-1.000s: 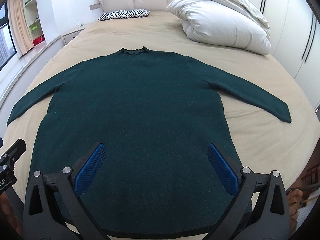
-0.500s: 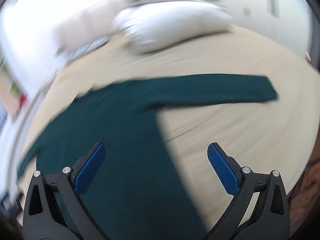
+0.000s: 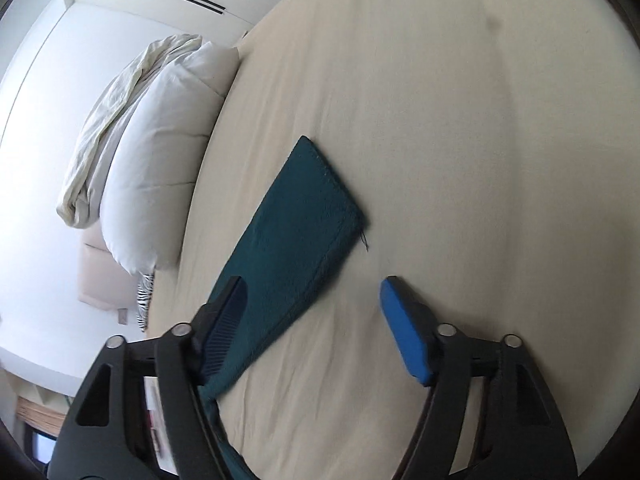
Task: Fold small clothes
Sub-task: 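Grasp the sweater sleeve cuff nearest the right gripper with the right gripper, then carry the held sleeve across the sweater body with the right gripper and release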
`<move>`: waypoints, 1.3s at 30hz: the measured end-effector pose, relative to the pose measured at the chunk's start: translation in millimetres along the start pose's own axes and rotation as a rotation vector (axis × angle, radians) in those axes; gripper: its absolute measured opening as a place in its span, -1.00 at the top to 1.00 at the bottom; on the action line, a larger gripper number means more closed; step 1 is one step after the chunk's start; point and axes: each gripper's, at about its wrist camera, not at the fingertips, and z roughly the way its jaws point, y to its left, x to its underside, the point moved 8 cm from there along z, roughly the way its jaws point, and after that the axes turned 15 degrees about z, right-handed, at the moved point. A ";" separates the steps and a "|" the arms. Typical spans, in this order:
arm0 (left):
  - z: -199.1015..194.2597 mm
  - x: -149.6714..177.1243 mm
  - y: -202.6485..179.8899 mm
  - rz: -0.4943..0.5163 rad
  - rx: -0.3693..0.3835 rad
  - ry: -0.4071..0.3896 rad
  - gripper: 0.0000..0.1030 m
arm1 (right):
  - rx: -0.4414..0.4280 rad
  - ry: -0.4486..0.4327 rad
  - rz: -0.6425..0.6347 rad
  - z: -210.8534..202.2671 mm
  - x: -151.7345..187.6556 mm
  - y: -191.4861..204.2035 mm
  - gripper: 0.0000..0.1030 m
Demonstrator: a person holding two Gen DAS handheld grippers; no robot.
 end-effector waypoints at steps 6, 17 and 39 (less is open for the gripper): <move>7.5 2.5 9.0 -0.043 0.001 0.037 -1.00 | -0.028 0.025 0.005 45.0 -22.1 22.6 -0.06; 18.0 14.2 35.7 -0.163 0.119 0.038 -0.79 | 0.007 -0.006 -0.265 47.9 17.9 95.3 0.86; 70.9 -28.7 75.0 -0.324 0.329 -0.010 -0.68 | -0.048 0.584 -0.897 213.5 496.8 198.3 0.09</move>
